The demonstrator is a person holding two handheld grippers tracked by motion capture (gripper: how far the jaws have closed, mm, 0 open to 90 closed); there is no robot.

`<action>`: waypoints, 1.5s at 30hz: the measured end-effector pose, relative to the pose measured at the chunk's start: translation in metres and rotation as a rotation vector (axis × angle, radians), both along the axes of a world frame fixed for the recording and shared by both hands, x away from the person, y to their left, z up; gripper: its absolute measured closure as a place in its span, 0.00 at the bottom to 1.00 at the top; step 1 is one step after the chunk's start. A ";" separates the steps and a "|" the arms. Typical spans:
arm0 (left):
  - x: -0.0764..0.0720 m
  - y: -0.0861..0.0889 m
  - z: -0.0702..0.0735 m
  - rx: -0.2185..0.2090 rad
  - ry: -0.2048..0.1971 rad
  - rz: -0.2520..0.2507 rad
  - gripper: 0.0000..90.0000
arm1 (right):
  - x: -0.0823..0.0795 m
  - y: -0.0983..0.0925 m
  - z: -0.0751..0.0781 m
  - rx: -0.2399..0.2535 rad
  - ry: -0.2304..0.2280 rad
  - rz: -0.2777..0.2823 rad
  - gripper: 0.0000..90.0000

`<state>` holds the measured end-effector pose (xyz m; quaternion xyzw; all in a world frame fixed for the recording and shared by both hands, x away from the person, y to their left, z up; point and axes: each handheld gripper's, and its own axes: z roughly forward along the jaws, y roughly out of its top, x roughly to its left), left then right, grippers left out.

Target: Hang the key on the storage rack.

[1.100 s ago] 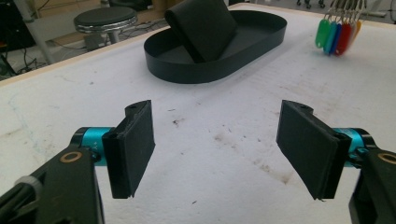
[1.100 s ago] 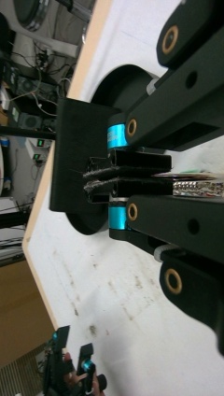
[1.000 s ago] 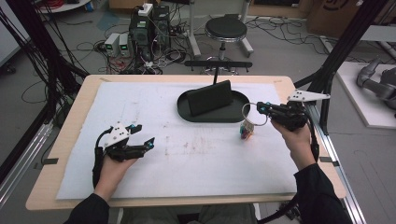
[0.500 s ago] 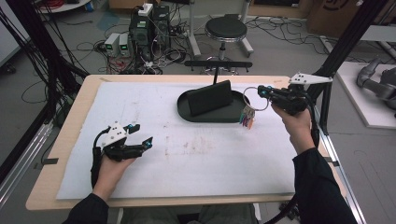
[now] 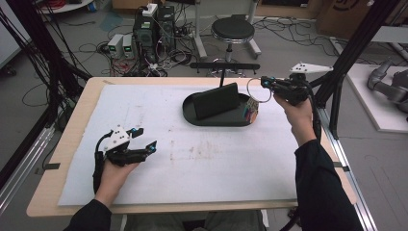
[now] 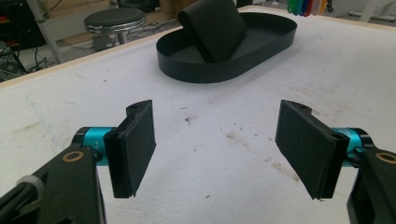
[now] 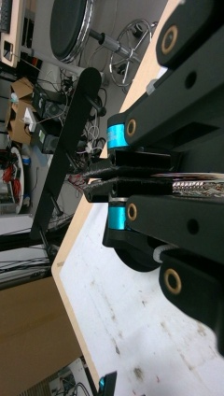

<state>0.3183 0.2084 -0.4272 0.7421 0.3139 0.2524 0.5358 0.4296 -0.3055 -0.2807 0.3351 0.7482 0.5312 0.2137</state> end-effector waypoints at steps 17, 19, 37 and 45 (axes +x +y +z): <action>-0.001 0.003 -0.001 -0.008 0.000 -0.001 0.32 | 0.037 0.007 -0.007 -0.009 0.019 -0.047 0.98; -0.001 0.003 -0.001 -0.005 -0.001 -0.002 0.32 | 0.041 0.006 -0.010 -0.001 0.028 -0.055 0.98; 0.000 0.002 -0.003 -0.003 0.007 -0.004 0.32 | 0.064 -0.003 -0.027 0.054 0.064 -0.107 0.98; 0.000 0.002 -0.004 0.000 0.010 -0.005 0.32 | 0.068 -0.004 -0.030 0.052 0.069 -0.126 0.98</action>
